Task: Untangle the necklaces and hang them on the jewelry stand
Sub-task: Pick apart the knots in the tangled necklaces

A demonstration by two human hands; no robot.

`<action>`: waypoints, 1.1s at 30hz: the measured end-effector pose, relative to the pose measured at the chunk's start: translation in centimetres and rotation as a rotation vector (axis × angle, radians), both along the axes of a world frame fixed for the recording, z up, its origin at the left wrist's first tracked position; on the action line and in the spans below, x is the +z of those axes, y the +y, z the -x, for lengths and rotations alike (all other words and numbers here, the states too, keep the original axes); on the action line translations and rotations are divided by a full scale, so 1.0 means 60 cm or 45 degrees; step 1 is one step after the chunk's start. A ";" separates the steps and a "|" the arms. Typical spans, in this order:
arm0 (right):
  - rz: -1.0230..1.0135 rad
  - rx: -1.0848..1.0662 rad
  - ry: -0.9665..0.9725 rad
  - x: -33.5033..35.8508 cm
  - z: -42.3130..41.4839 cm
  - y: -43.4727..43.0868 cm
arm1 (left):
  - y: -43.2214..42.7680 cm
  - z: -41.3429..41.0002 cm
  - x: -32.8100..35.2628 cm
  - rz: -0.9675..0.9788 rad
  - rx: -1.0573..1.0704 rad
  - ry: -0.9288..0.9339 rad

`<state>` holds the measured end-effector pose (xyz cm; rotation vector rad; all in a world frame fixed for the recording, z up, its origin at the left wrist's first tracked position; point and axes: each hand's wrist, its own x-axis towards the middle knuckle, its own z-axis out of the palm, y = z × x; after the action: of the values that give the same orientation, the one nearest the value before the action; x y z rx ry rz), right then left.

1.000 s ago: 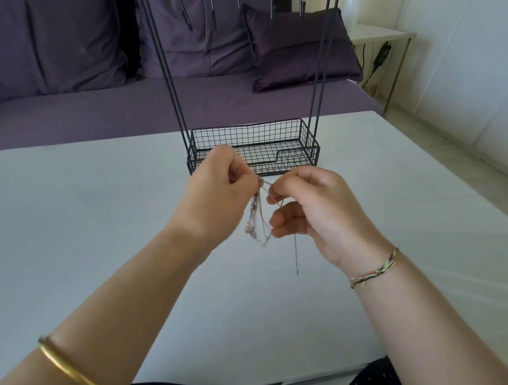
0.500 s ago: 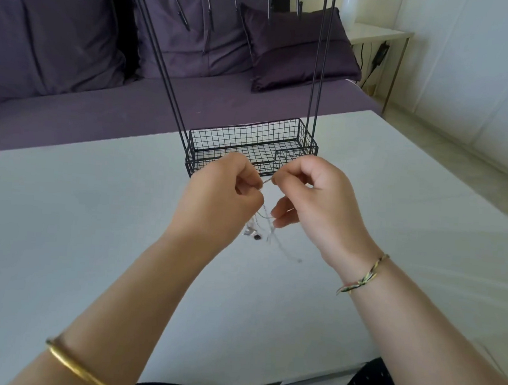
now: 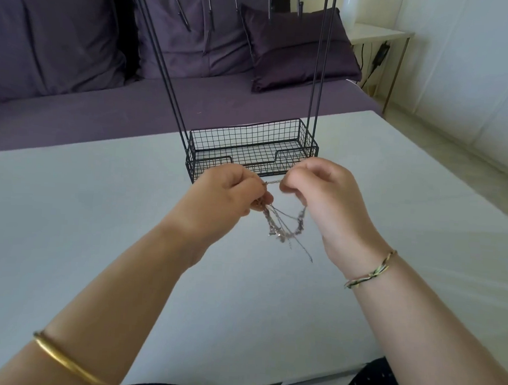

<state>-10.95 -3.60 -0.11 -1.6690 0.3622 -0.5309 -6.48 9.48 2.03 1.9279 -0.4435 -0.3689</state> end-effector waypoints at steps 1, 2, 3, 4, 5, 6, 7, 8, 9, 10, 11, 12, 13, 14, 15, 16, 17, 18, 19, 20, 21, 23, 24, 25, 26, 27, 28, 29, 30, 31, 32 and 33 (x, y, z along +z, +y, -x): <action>-0.144 0.032 0.013 0.001 0.000 0.000 | 0.000 0.001 0.000 0.004 -0.016 0.004; -0.280 0.072 0.030 0.002 0.000 0.000 | 0.000 0.001 0.000 -0.003 -0.028 -0.002; -0.373 0.112 0.050 0.004 0.001 0.000 | 0.000 0.001 0.000 -0.015 -0.035 -0.010; -0.407 0.140 0.076 0.004 0.003 0.000 | 0.001 0.000 -0.001 -0.031 -0.039 -0.019; -0.406 0.158 0.103 0.005 0.004 0.000 | 0.002 0.000 -0.001 -0.044 -0.039 -0.027; -0.385 0.166 0.122 0.006 0.005 -0.001 | 0.003 -0.001 -0.001 -0.053 -0.034 -0.036; -0.361 0.167 0.134 0.006 0.006 -0.001 | 0.004 -0.001 -0.001 -0.061 -0.026 -0.052; -0.326 0.161 0.144 0.007 0.006 -0.002 | 0.005 -0.001 -0.002 -0.073 -0.018 -0.074; -0.286 0.153 0.157 0.007 0.006 -0.002 | 0.004 0.000 -0.001 -0.093 -0.012 -0.100; -0.243 0.146 0.170 0.007 0.005 -0.002 | 0.004 0.001 -0.001 -0.116 -0.008 -0.125; -0.210 0.144 0.181 0.006 0.004 -0.002 | 0.003 0.002 -0.001 -0.137 -0.006 -0.147; -0.186 0.149 0.189 0.006 0.003 -0.002 | 0.002 0.003 -0.001 -0.150 -0.005 -0.165; -0.165 0.161 0.193 0.005 0.003 -0.002 | 0.001 0.003 -0.001 -0.155 -0.004 -0.182; -0.144 0.177 0.193 0.005 0.003 -0.002 | 0.001 0.002 -0.002 -0.158 -0.005 -0.200; -0.117 0.191 0.193 0.005 0.004 -0.002 | 0.001 0.002 -0.003 -0.164 -0.005 -0.221; -0.081 0.201 0.192 0.005 0.005 -0.001 | 0.002 0.000 -0.004 -0.174 -0.006 -0.244; -0.040 0.205 0.189 0.005 0.006 -0.001 | 0.003 0.000 -0.005 -0.183 -0.007 -0.265; -0.003 0.205 0.182 0.005 0.006 -0.001 | 0.003 -0.001 -0.006 -0.192 -0.008 -0.287; 0.026 0.202 0.171 0.005 0.007 -0.001 | 0.003 -0.001 -0.007 -0.206 -0.009 -0.312; 0.044 0.194 0.157 0.004 0.007 -0.001 | 0.003 0.000 -0.008 -0.225 -0.012 -0.339; 0.051 0.177 0.141 0.003 0.007 0.000 | 0.002 0.000 -0.008 -0.244 -0.016 -0.365; 0.038 0.131 0.112 0.001 0.007 0.004 | 0.000 0.002 -0.007 -0.270 -0.027 -0.403; 0.010 0.104 0.104 -0.001 0.006 0.005 | -0.001 0.003 -0.007 -0.282 -0.037 -0.418; -0.038 0.073 0.097 -0.003 0.004 0.005 | -0.001 0.004 -0.007 -0.303 -0.051 -0.434; -0.098 0.036 0.092 -0.003 0.003 0.003 | -0.002 0.005 -0.008 -0.333 -0.067 -0.448; -0.166 0.003 0.090 -0.003 0.002 -0.001 | -0.002 0.007 -0.008 -0.359 -0.082 -0.454; -0.230 -0.012 0.097 -0.001 0.002 -0.005 | -0.002 0.008 -0.009 -0.369 -0.090 -0.450; -0.278 -0.005 0.115 0.001 0.002 -0.008 | -0.002 0.009 -0.009 -0.363 -0.087 -0.438; -0.307 0.018 0.145 0.002 0.003 -0.011 | -0.002 0.008 -0.009 -0.347 -0.076 -0.429; -0.315 0.050 0.183 0.003 0.003 -0.011 | -0.002 0.007 -0.008 -0.333 -0.060 -0.429; -0.307 0.079 0.223 0.004 0.004 -0.011 | -0.001 0.006 -0.008 -0.324 -0.047 -0.435; -0.282 0.103 0.260 0.004 0.004 -0.010 | -0.001 0.005 -0.008 -0.320 -0.039 -0.446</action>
<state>-11.19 -4.18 0.16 -1.5187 0.4820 -0.2501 -6.78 9.42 1.58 2.2433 -0.6816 -0.1072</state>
